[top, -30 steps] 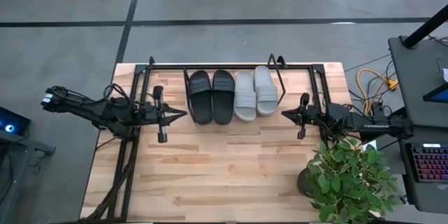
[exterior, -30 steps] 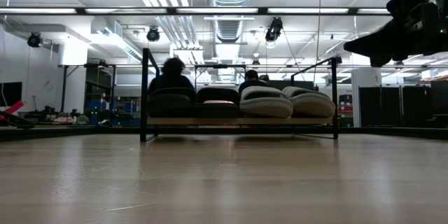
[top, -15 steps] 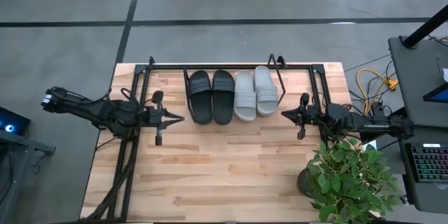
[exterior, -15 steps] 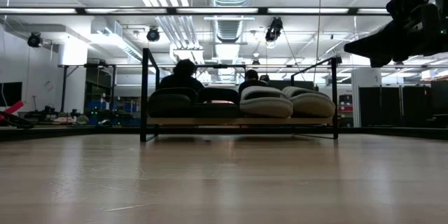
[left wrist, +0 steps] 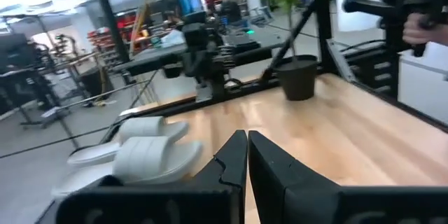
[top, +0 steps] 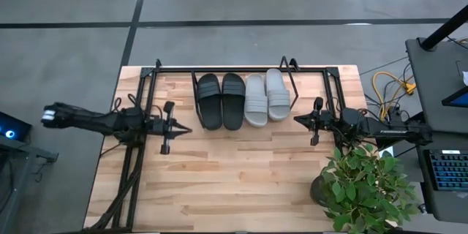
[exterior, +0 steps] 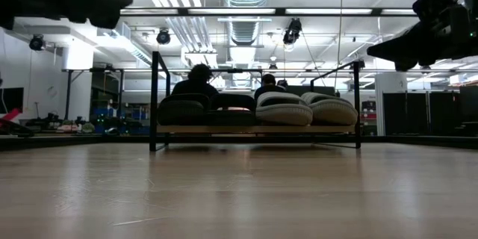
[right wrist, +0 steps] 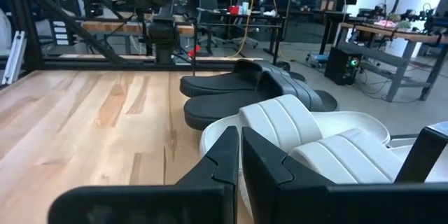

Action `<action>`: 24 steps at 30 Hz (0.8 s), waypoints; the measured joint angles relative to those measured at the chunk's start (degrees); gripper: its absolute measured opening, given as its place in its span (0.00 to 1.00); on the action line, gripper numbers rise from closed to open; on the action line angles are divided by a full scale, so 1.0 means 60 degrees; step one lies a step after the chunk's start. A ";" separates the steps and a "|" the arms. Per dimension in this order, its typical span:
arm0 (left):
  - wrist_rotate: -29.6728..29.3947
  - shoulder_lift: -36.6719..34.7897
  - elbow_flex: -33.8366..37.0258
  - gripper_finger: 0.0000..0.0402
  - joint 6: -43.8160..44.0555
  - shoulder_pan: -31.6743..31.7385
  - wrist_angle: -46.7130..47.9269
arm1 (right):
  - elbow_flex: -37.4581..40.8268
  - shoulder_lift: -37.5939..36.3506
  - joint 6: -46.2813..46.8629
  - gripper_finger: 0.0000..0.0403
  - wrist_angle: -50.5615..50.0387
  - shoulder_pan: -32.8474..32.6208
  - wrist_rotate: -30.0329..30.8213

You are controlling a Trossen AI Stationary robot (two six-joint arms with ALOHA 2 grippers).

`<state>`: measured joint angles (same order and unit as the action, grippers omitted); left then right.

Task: Pick and place slides into the shelf
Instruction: Return to Home Position

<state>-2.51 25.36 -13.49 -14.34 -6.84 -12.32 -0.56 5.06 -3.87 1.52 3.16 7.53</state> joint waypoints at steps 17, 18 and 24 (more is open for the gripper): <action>0.0440 -0.3363 0.0833 0.00 0.0819 0.2210 0.2202 | 0.0000 0.0004 0.0099 0.02 0.0000 0.0000 0.0000; 0.0232 -0.3565 0.0851 0.00 0.0953 0.2210 0.2598 | 0.0000 0.0004 0.0121 0.02 0.0000 0.0000 0.0000; 0.0155 -0.3944 0.1139 0.00 0.1993 0.2183 0.3807 | -0.0002 0.0010 0.0073 0.02 0.0024 0.0000 0.0005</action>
<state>-1.58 1.69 -6.65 -2.38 6.25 10.52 -0.57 5.12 -3.43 1.66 3.16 7.56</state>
